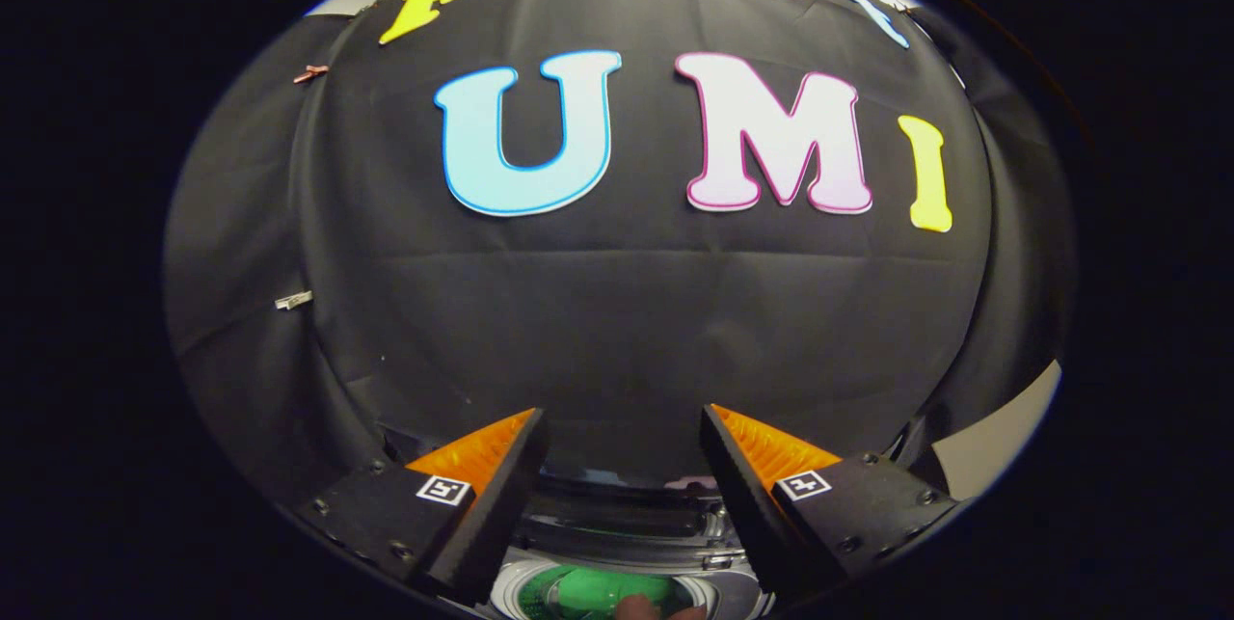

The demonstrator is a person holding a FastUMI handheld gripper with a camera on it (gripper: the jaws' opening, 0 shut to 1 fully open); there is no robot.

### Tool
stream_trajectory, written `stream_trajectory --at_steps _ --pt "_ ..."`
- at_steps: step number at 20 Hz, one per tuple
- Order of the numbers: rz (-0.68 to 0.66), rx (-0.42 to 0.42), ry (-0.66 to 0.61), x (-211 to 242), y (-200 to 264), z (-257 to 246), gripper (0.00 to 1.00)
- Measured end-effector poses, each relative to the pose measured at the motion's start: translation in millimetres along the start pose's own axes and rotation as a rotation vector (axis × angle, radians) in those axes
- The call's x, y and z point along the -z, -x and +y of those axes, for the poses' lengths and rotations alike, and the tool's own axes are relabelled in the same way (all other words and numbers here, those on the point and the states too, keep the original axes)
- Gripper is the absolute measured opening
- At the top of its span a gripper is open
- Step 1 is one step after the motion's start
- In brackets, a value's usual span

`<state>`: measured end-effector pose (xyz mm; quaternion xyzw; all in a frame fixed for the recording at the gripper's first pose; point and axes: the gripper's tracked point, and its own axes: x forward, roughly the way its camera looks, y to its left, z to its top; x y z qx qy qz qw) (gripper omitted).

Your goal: Put the clothes into the washing machine and then close the washing machine lid.

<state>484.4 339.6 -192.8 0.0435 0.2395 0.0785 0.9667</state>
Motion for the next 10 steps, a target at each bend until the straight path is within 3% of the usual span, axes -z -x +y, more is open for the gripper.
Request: stream_trajectory --at_steps 3,5,10 --pt "0.087 0.017 0.007 22.4 -23.4 -0.5 0.99" --pt "0.079 0.008 -0.051 21.6 -25.7 -2.8 1.0" --pt "0.08 -0.01 -0.019 26.1 -18.2 -1.7 1.0"
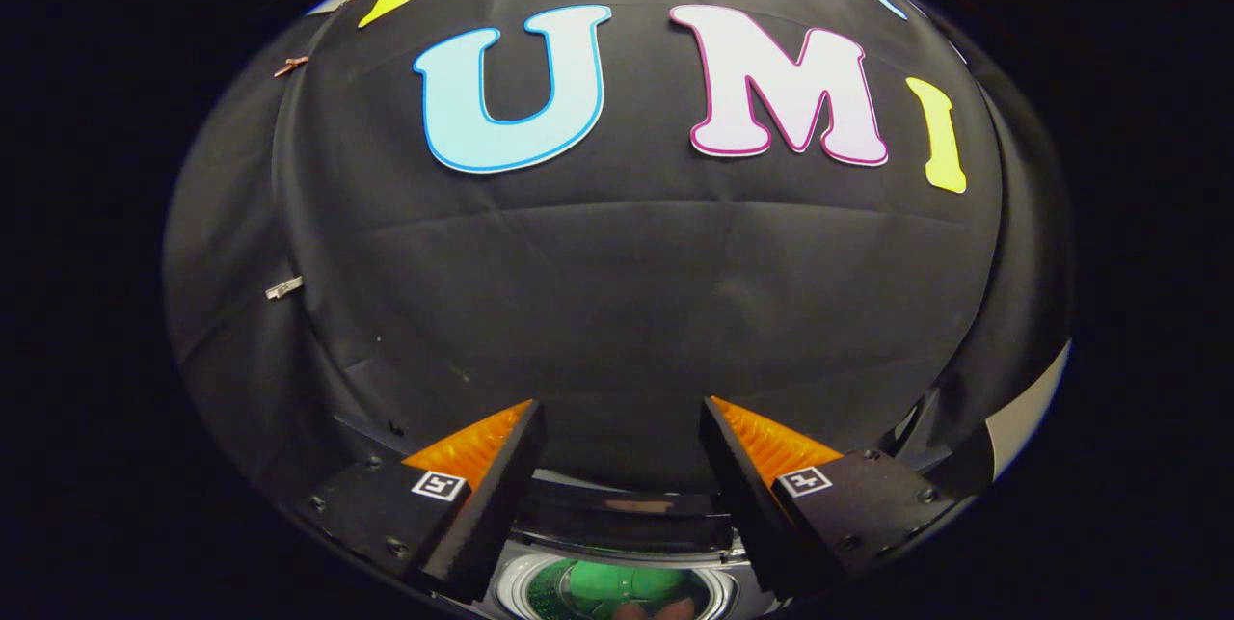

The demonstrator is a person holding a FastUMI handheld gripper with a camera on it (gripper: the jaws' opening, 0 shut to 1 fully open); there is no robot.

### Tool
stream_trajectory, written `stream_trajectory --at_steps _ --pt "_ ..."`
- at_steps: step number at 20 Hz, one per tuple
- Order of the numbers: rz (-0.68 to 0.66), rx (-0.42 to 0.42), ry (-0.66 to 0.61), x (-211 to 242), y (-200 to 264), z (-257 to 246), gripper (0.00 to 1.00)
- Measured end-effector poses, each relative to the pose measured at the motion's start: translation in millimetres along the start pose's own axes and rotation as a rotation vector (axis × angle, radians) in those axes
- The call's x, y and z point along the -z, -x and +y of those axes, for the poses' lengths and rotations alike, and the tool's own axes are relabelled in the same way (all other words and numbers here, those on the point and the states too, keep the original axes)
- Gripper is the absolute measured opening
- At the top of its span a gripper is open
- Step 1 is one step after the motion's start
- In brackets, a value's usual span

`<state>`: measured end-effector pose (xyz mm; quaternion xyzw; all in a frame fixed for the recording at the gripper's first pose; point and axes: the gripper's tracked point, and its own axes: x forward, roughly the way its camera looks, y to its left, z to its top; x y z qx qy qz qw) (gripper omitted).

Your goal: Put the clothes into the washing machine and then close the washing machine lid.

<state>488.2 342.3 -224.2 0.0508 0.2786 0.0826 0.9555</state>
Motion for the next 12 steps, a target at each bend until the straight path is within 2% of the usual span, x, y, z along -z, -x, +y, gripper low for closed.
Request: stream_trajectory --at_steps 12 --pt "-0.108 -0.013 0.027 41.2 79.0 12.1 1.0"
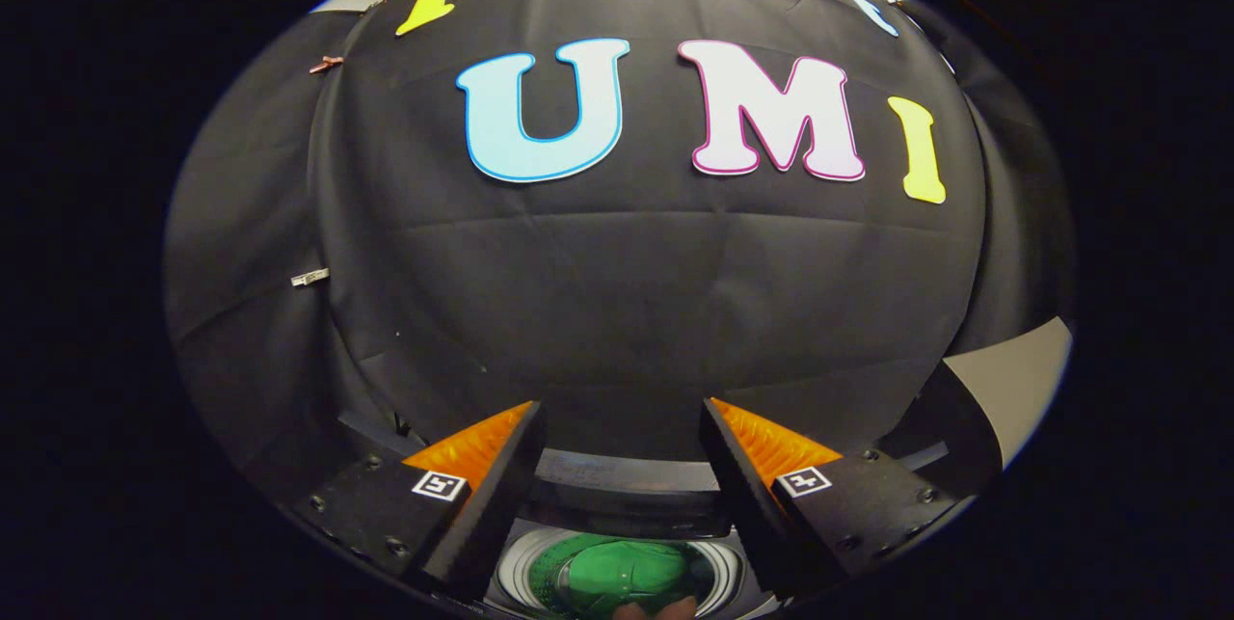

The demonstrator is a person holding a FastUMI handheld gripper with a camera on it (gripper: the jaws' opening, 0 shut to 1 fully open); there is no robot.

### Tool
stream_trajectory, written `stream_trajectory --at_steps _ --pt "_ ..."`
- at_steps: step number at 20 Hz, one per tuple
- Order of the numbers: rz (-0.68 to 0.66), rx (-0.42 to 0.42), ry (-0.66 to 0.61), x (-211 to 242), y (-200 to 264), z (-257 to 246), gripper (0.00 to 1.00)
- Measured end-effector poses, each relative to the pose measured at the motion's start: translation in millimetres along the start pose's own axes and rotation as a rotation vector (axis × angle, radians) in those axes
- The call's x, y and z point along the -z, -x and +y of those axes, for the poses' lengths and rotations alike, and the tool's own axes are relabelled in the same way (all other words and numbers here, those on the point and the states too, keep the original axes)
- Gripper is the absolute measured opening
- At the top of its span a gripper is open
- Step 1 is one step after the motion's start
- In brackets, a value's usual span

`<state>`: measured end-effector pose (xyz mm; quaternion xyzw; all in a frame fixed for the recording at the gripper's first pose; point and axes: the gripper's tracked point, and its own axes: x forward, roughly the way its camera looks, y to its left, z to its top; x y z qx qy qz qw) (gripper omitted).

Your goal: Put the clothes into the washing machine and then close the washing machine lid.

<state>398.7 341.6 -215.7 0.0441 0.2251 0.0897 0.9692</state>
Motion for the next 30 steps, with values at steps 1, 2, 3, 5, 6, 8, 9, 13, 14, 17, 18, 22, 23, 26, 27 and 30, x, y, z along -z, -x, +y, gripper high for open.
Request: stream_trajectory --at_steps 1,2,3,5,6,8,9,13,14,17,18,22,23,26,27,30 --pt "-0.007 -0.001 -0.001 4.1 5.8 1.4 1.0" --pt "-0.015 -0.001 -0.003 8.6 11.5 1.9 1.0" --pt "-0.021 -0.002 0.0 12.4 17.6 3.2 1.0" --pt "-0.031 -0.007 0.0 22.0 28.7 4.5 1.0" --pt "-0.03 -0.009 -0.001 28.4 35.0 5.3 1.0" --pt "-0.018 -0.018 0.001 47.6 48.2 10.1 1.0" --pt "-0.01 -0.028 -0.005 57.9 55.3 13.0 1.0" --pt "-0.012 -0.053 0.007 88.4 85.3 20.5 1.0" --pt "-0.026 -0.06 0.015 89.9 94.2 22.4 1.0" --pt "-0.076 -0.074 0.016 87.9 121.2 24.9 1.0" --pt "-0.095 -0.079 0.012 85.4 130.7 25.4 1.0" --pt "-0.197 -0.064 0.034 59.9 181.0 14.1 1.0" --pt "-0.226 -0.064 0.05 52.4 193.7 12.8 1.0" --pt "-0.284 -0.051 0.08 37.7 222.8 0.2 1.0" --pt "-0.294 -0.054 0.081 34.8 233.9 -1.0 1.0" --pt "-0.312 -0.058 0.089 25.2 265.1 -9.0 0.99"
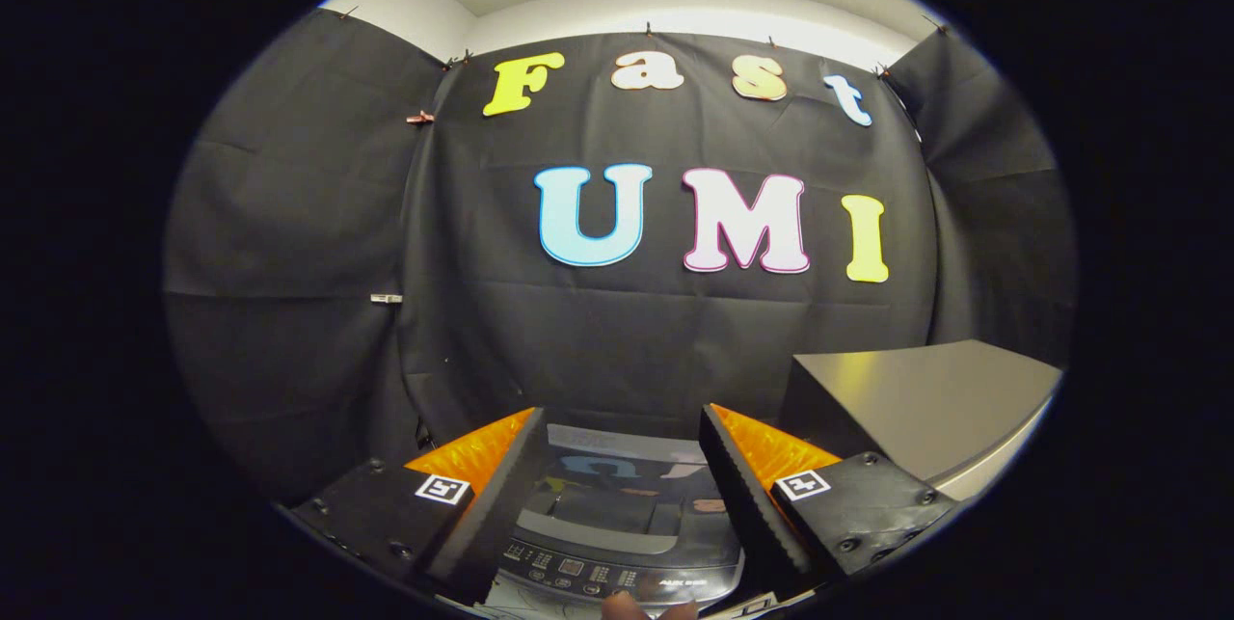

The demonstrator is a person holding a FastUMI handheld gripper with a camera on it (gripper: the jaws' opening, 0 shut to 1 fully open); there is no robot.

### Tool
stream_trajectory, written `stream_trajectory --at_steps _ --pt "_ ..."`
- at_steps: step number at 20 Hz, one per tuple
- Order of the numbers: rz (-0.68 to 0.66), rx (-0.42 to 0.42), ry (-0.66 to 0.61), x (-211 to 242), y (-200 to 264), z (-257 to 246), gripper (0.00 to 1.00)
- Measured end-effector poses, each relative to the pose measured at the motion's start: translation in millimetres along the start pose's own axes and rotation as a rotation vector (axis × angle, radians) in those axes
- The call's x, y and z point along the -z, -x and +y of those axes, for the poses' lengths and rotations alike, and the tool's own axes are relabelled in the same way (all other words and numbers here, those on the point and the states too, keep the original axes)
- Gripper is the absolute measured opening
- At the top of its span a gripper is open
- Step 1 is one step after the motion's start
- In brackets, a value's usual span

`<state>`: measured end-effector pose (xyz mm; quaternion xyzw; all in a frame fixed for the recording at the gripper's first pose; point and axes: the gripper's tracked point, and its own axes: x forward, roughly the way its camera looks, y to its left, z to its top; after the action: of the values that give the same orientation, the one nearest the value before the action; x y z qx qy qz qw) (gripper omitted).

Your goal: Put the clothes into the washing machine and then close the washing machine lid.

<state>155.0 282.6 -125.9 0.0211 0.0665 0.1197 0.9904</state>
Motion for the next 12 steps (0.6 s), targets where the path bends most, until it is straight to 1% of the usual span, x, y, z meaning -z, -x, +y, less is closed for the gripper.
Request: stream_trajectory --at_steps 4,8,12 --pt "-0.023 0.006 -0.006 -28.1 40.2 -17.2 0.98" --pt "-0.056 0.048 -0.012 -51.2 83.8 -51.5 0.99" --pt "-0.068 0.086 -0.011 -61.7 128.7 -85.3 0.99"
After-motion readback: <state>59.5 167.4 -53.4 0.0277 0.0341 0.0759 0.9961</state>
